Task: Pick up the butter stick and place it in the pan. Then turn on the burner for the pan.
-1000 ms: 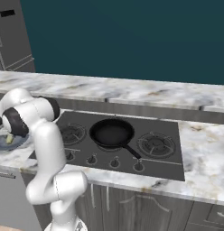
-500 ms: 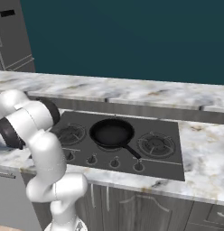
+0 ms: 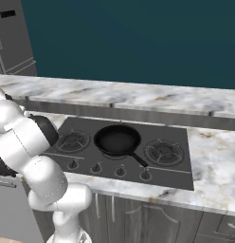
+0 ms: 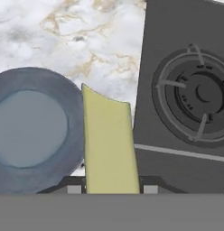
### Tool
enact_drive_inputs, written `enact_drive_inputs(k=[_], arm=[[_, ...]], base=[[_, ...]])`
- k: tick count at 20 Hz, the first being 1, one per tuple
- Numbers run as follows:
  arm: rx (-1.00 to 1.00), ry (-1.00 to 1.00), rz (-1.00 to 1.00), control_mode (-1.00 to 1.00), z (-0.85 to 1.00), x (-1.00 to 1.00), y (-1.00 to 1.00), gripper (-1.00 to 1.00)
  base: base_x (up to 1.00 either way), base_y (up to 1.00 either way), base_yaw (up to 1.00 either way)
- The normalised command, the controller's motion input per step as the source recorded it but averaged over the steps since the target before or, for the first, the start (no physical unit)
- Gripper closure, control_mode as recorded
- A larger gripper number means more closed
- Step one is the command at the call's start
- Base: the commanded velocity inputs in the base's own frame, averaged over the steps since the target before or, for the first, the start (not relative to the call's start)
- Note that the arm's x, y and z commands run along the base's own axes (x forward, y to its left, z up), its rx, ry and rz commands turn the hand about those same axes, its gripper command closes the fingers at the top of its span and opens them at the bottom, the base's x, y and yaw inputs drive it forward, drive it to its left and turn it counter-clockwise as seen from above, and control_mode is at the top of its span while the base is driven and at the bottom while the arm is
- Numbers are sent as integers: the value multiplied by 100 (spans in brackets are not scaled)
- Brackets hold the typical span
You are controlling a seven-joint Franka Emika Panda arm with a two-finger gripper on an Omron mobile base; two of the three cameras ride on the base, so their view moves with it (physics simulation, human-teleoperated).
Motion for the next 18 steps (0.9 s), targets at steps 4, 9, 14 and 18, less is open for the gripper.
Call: enact_drive_inputs(k=[4,9,14,18], arm=[[1,0,-5,-100,28,-20,-70,100],[4,0,-6,-100,24,-25,-76,100],[4,0,-6,-100,24,-26,-78,100],[4,0,-4,-100,26,-26,-78,100]], base=[[0,0,0],[0,0,0],[0,0,0],[0,0,0]])
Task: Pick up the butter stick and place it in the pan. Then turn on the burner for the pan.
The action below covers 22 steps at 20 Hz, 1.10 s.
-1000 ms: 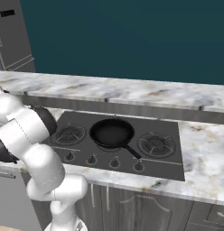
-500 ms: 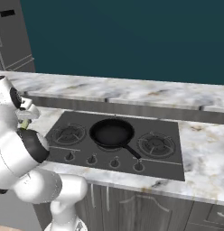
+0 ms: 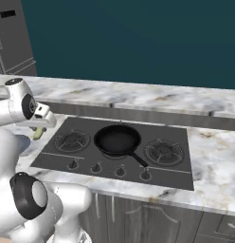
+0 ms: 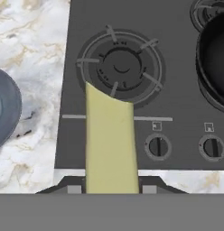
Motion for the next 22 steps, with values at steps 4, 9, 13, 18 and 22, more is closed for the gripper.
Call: enact_drive_inputs(k=[4,9,13,18,22], arm=[[3,0,-4,-100,30,-23,-77,100],[2,0,-4,-100,30,-19,-77,100],[2,0,-3,-100,30,-9,-76,100],[4,0,-2,-100,21,-1,-76,100],[5,0,-2,-100,7,0,-78,100]], base=[[0,0,0],[0,0,0],[0,0,0],[0,0,0],[0,0,0]])
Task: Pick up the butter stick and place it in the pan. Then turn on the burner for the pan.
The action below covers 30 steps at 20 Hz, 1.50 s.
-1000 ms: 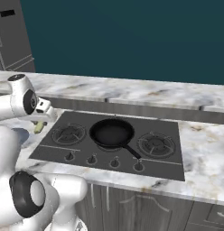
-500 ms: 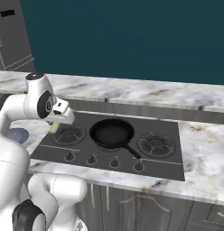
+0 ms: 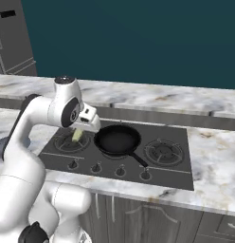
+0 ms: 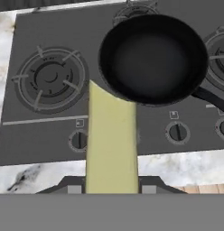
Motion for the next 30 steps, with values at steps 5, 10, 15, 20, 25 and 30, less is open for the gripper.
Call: enact_drive_inputs(k=[5,10,15,20,25,30], arm=[[5,2,0,-100,-6,10,-66,100],[0,5,0,-100,-27,41,-50,100],[0,11,-1,-100,-29,64,-27,100],[0,14,0,-100,-39,74,-1,100],[0,10,0,-100,-42,62,0,100],[0,5,0,-100,-38,46,0,100]], base=[[0,0,0],[0,0,0],[0,0,0],[0,0,0],[0,0,0],[0,0,0]])
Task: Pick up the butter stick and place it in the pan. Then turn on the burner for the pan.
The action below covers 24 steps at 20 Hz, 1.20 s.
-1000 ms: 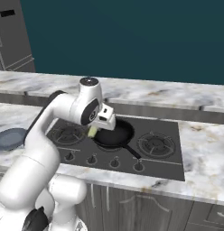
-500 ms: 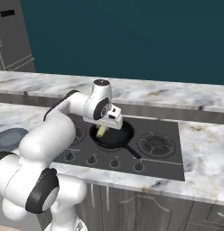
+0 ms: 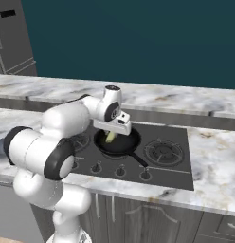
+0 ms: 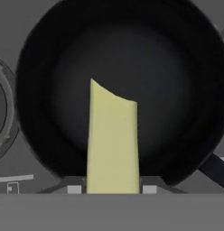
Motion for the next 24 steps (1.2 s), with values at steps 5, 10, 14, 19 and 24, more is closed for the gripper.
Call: enact_drive_inputs(k=[5,10,14,19,24], arm=[[0,0,0,-100,-28,19,0,100],[0,0,0,-100,-35,19,0,100],[0,0,0,-100,-16,9,0,100],[0,1,0,-100,-23,9,0,100],[0,4,0,-100,-18,14,0,-100]], base=[[0,0,0],[0,0,0],[0,0,0],[0,0,0],[0,0,0]])
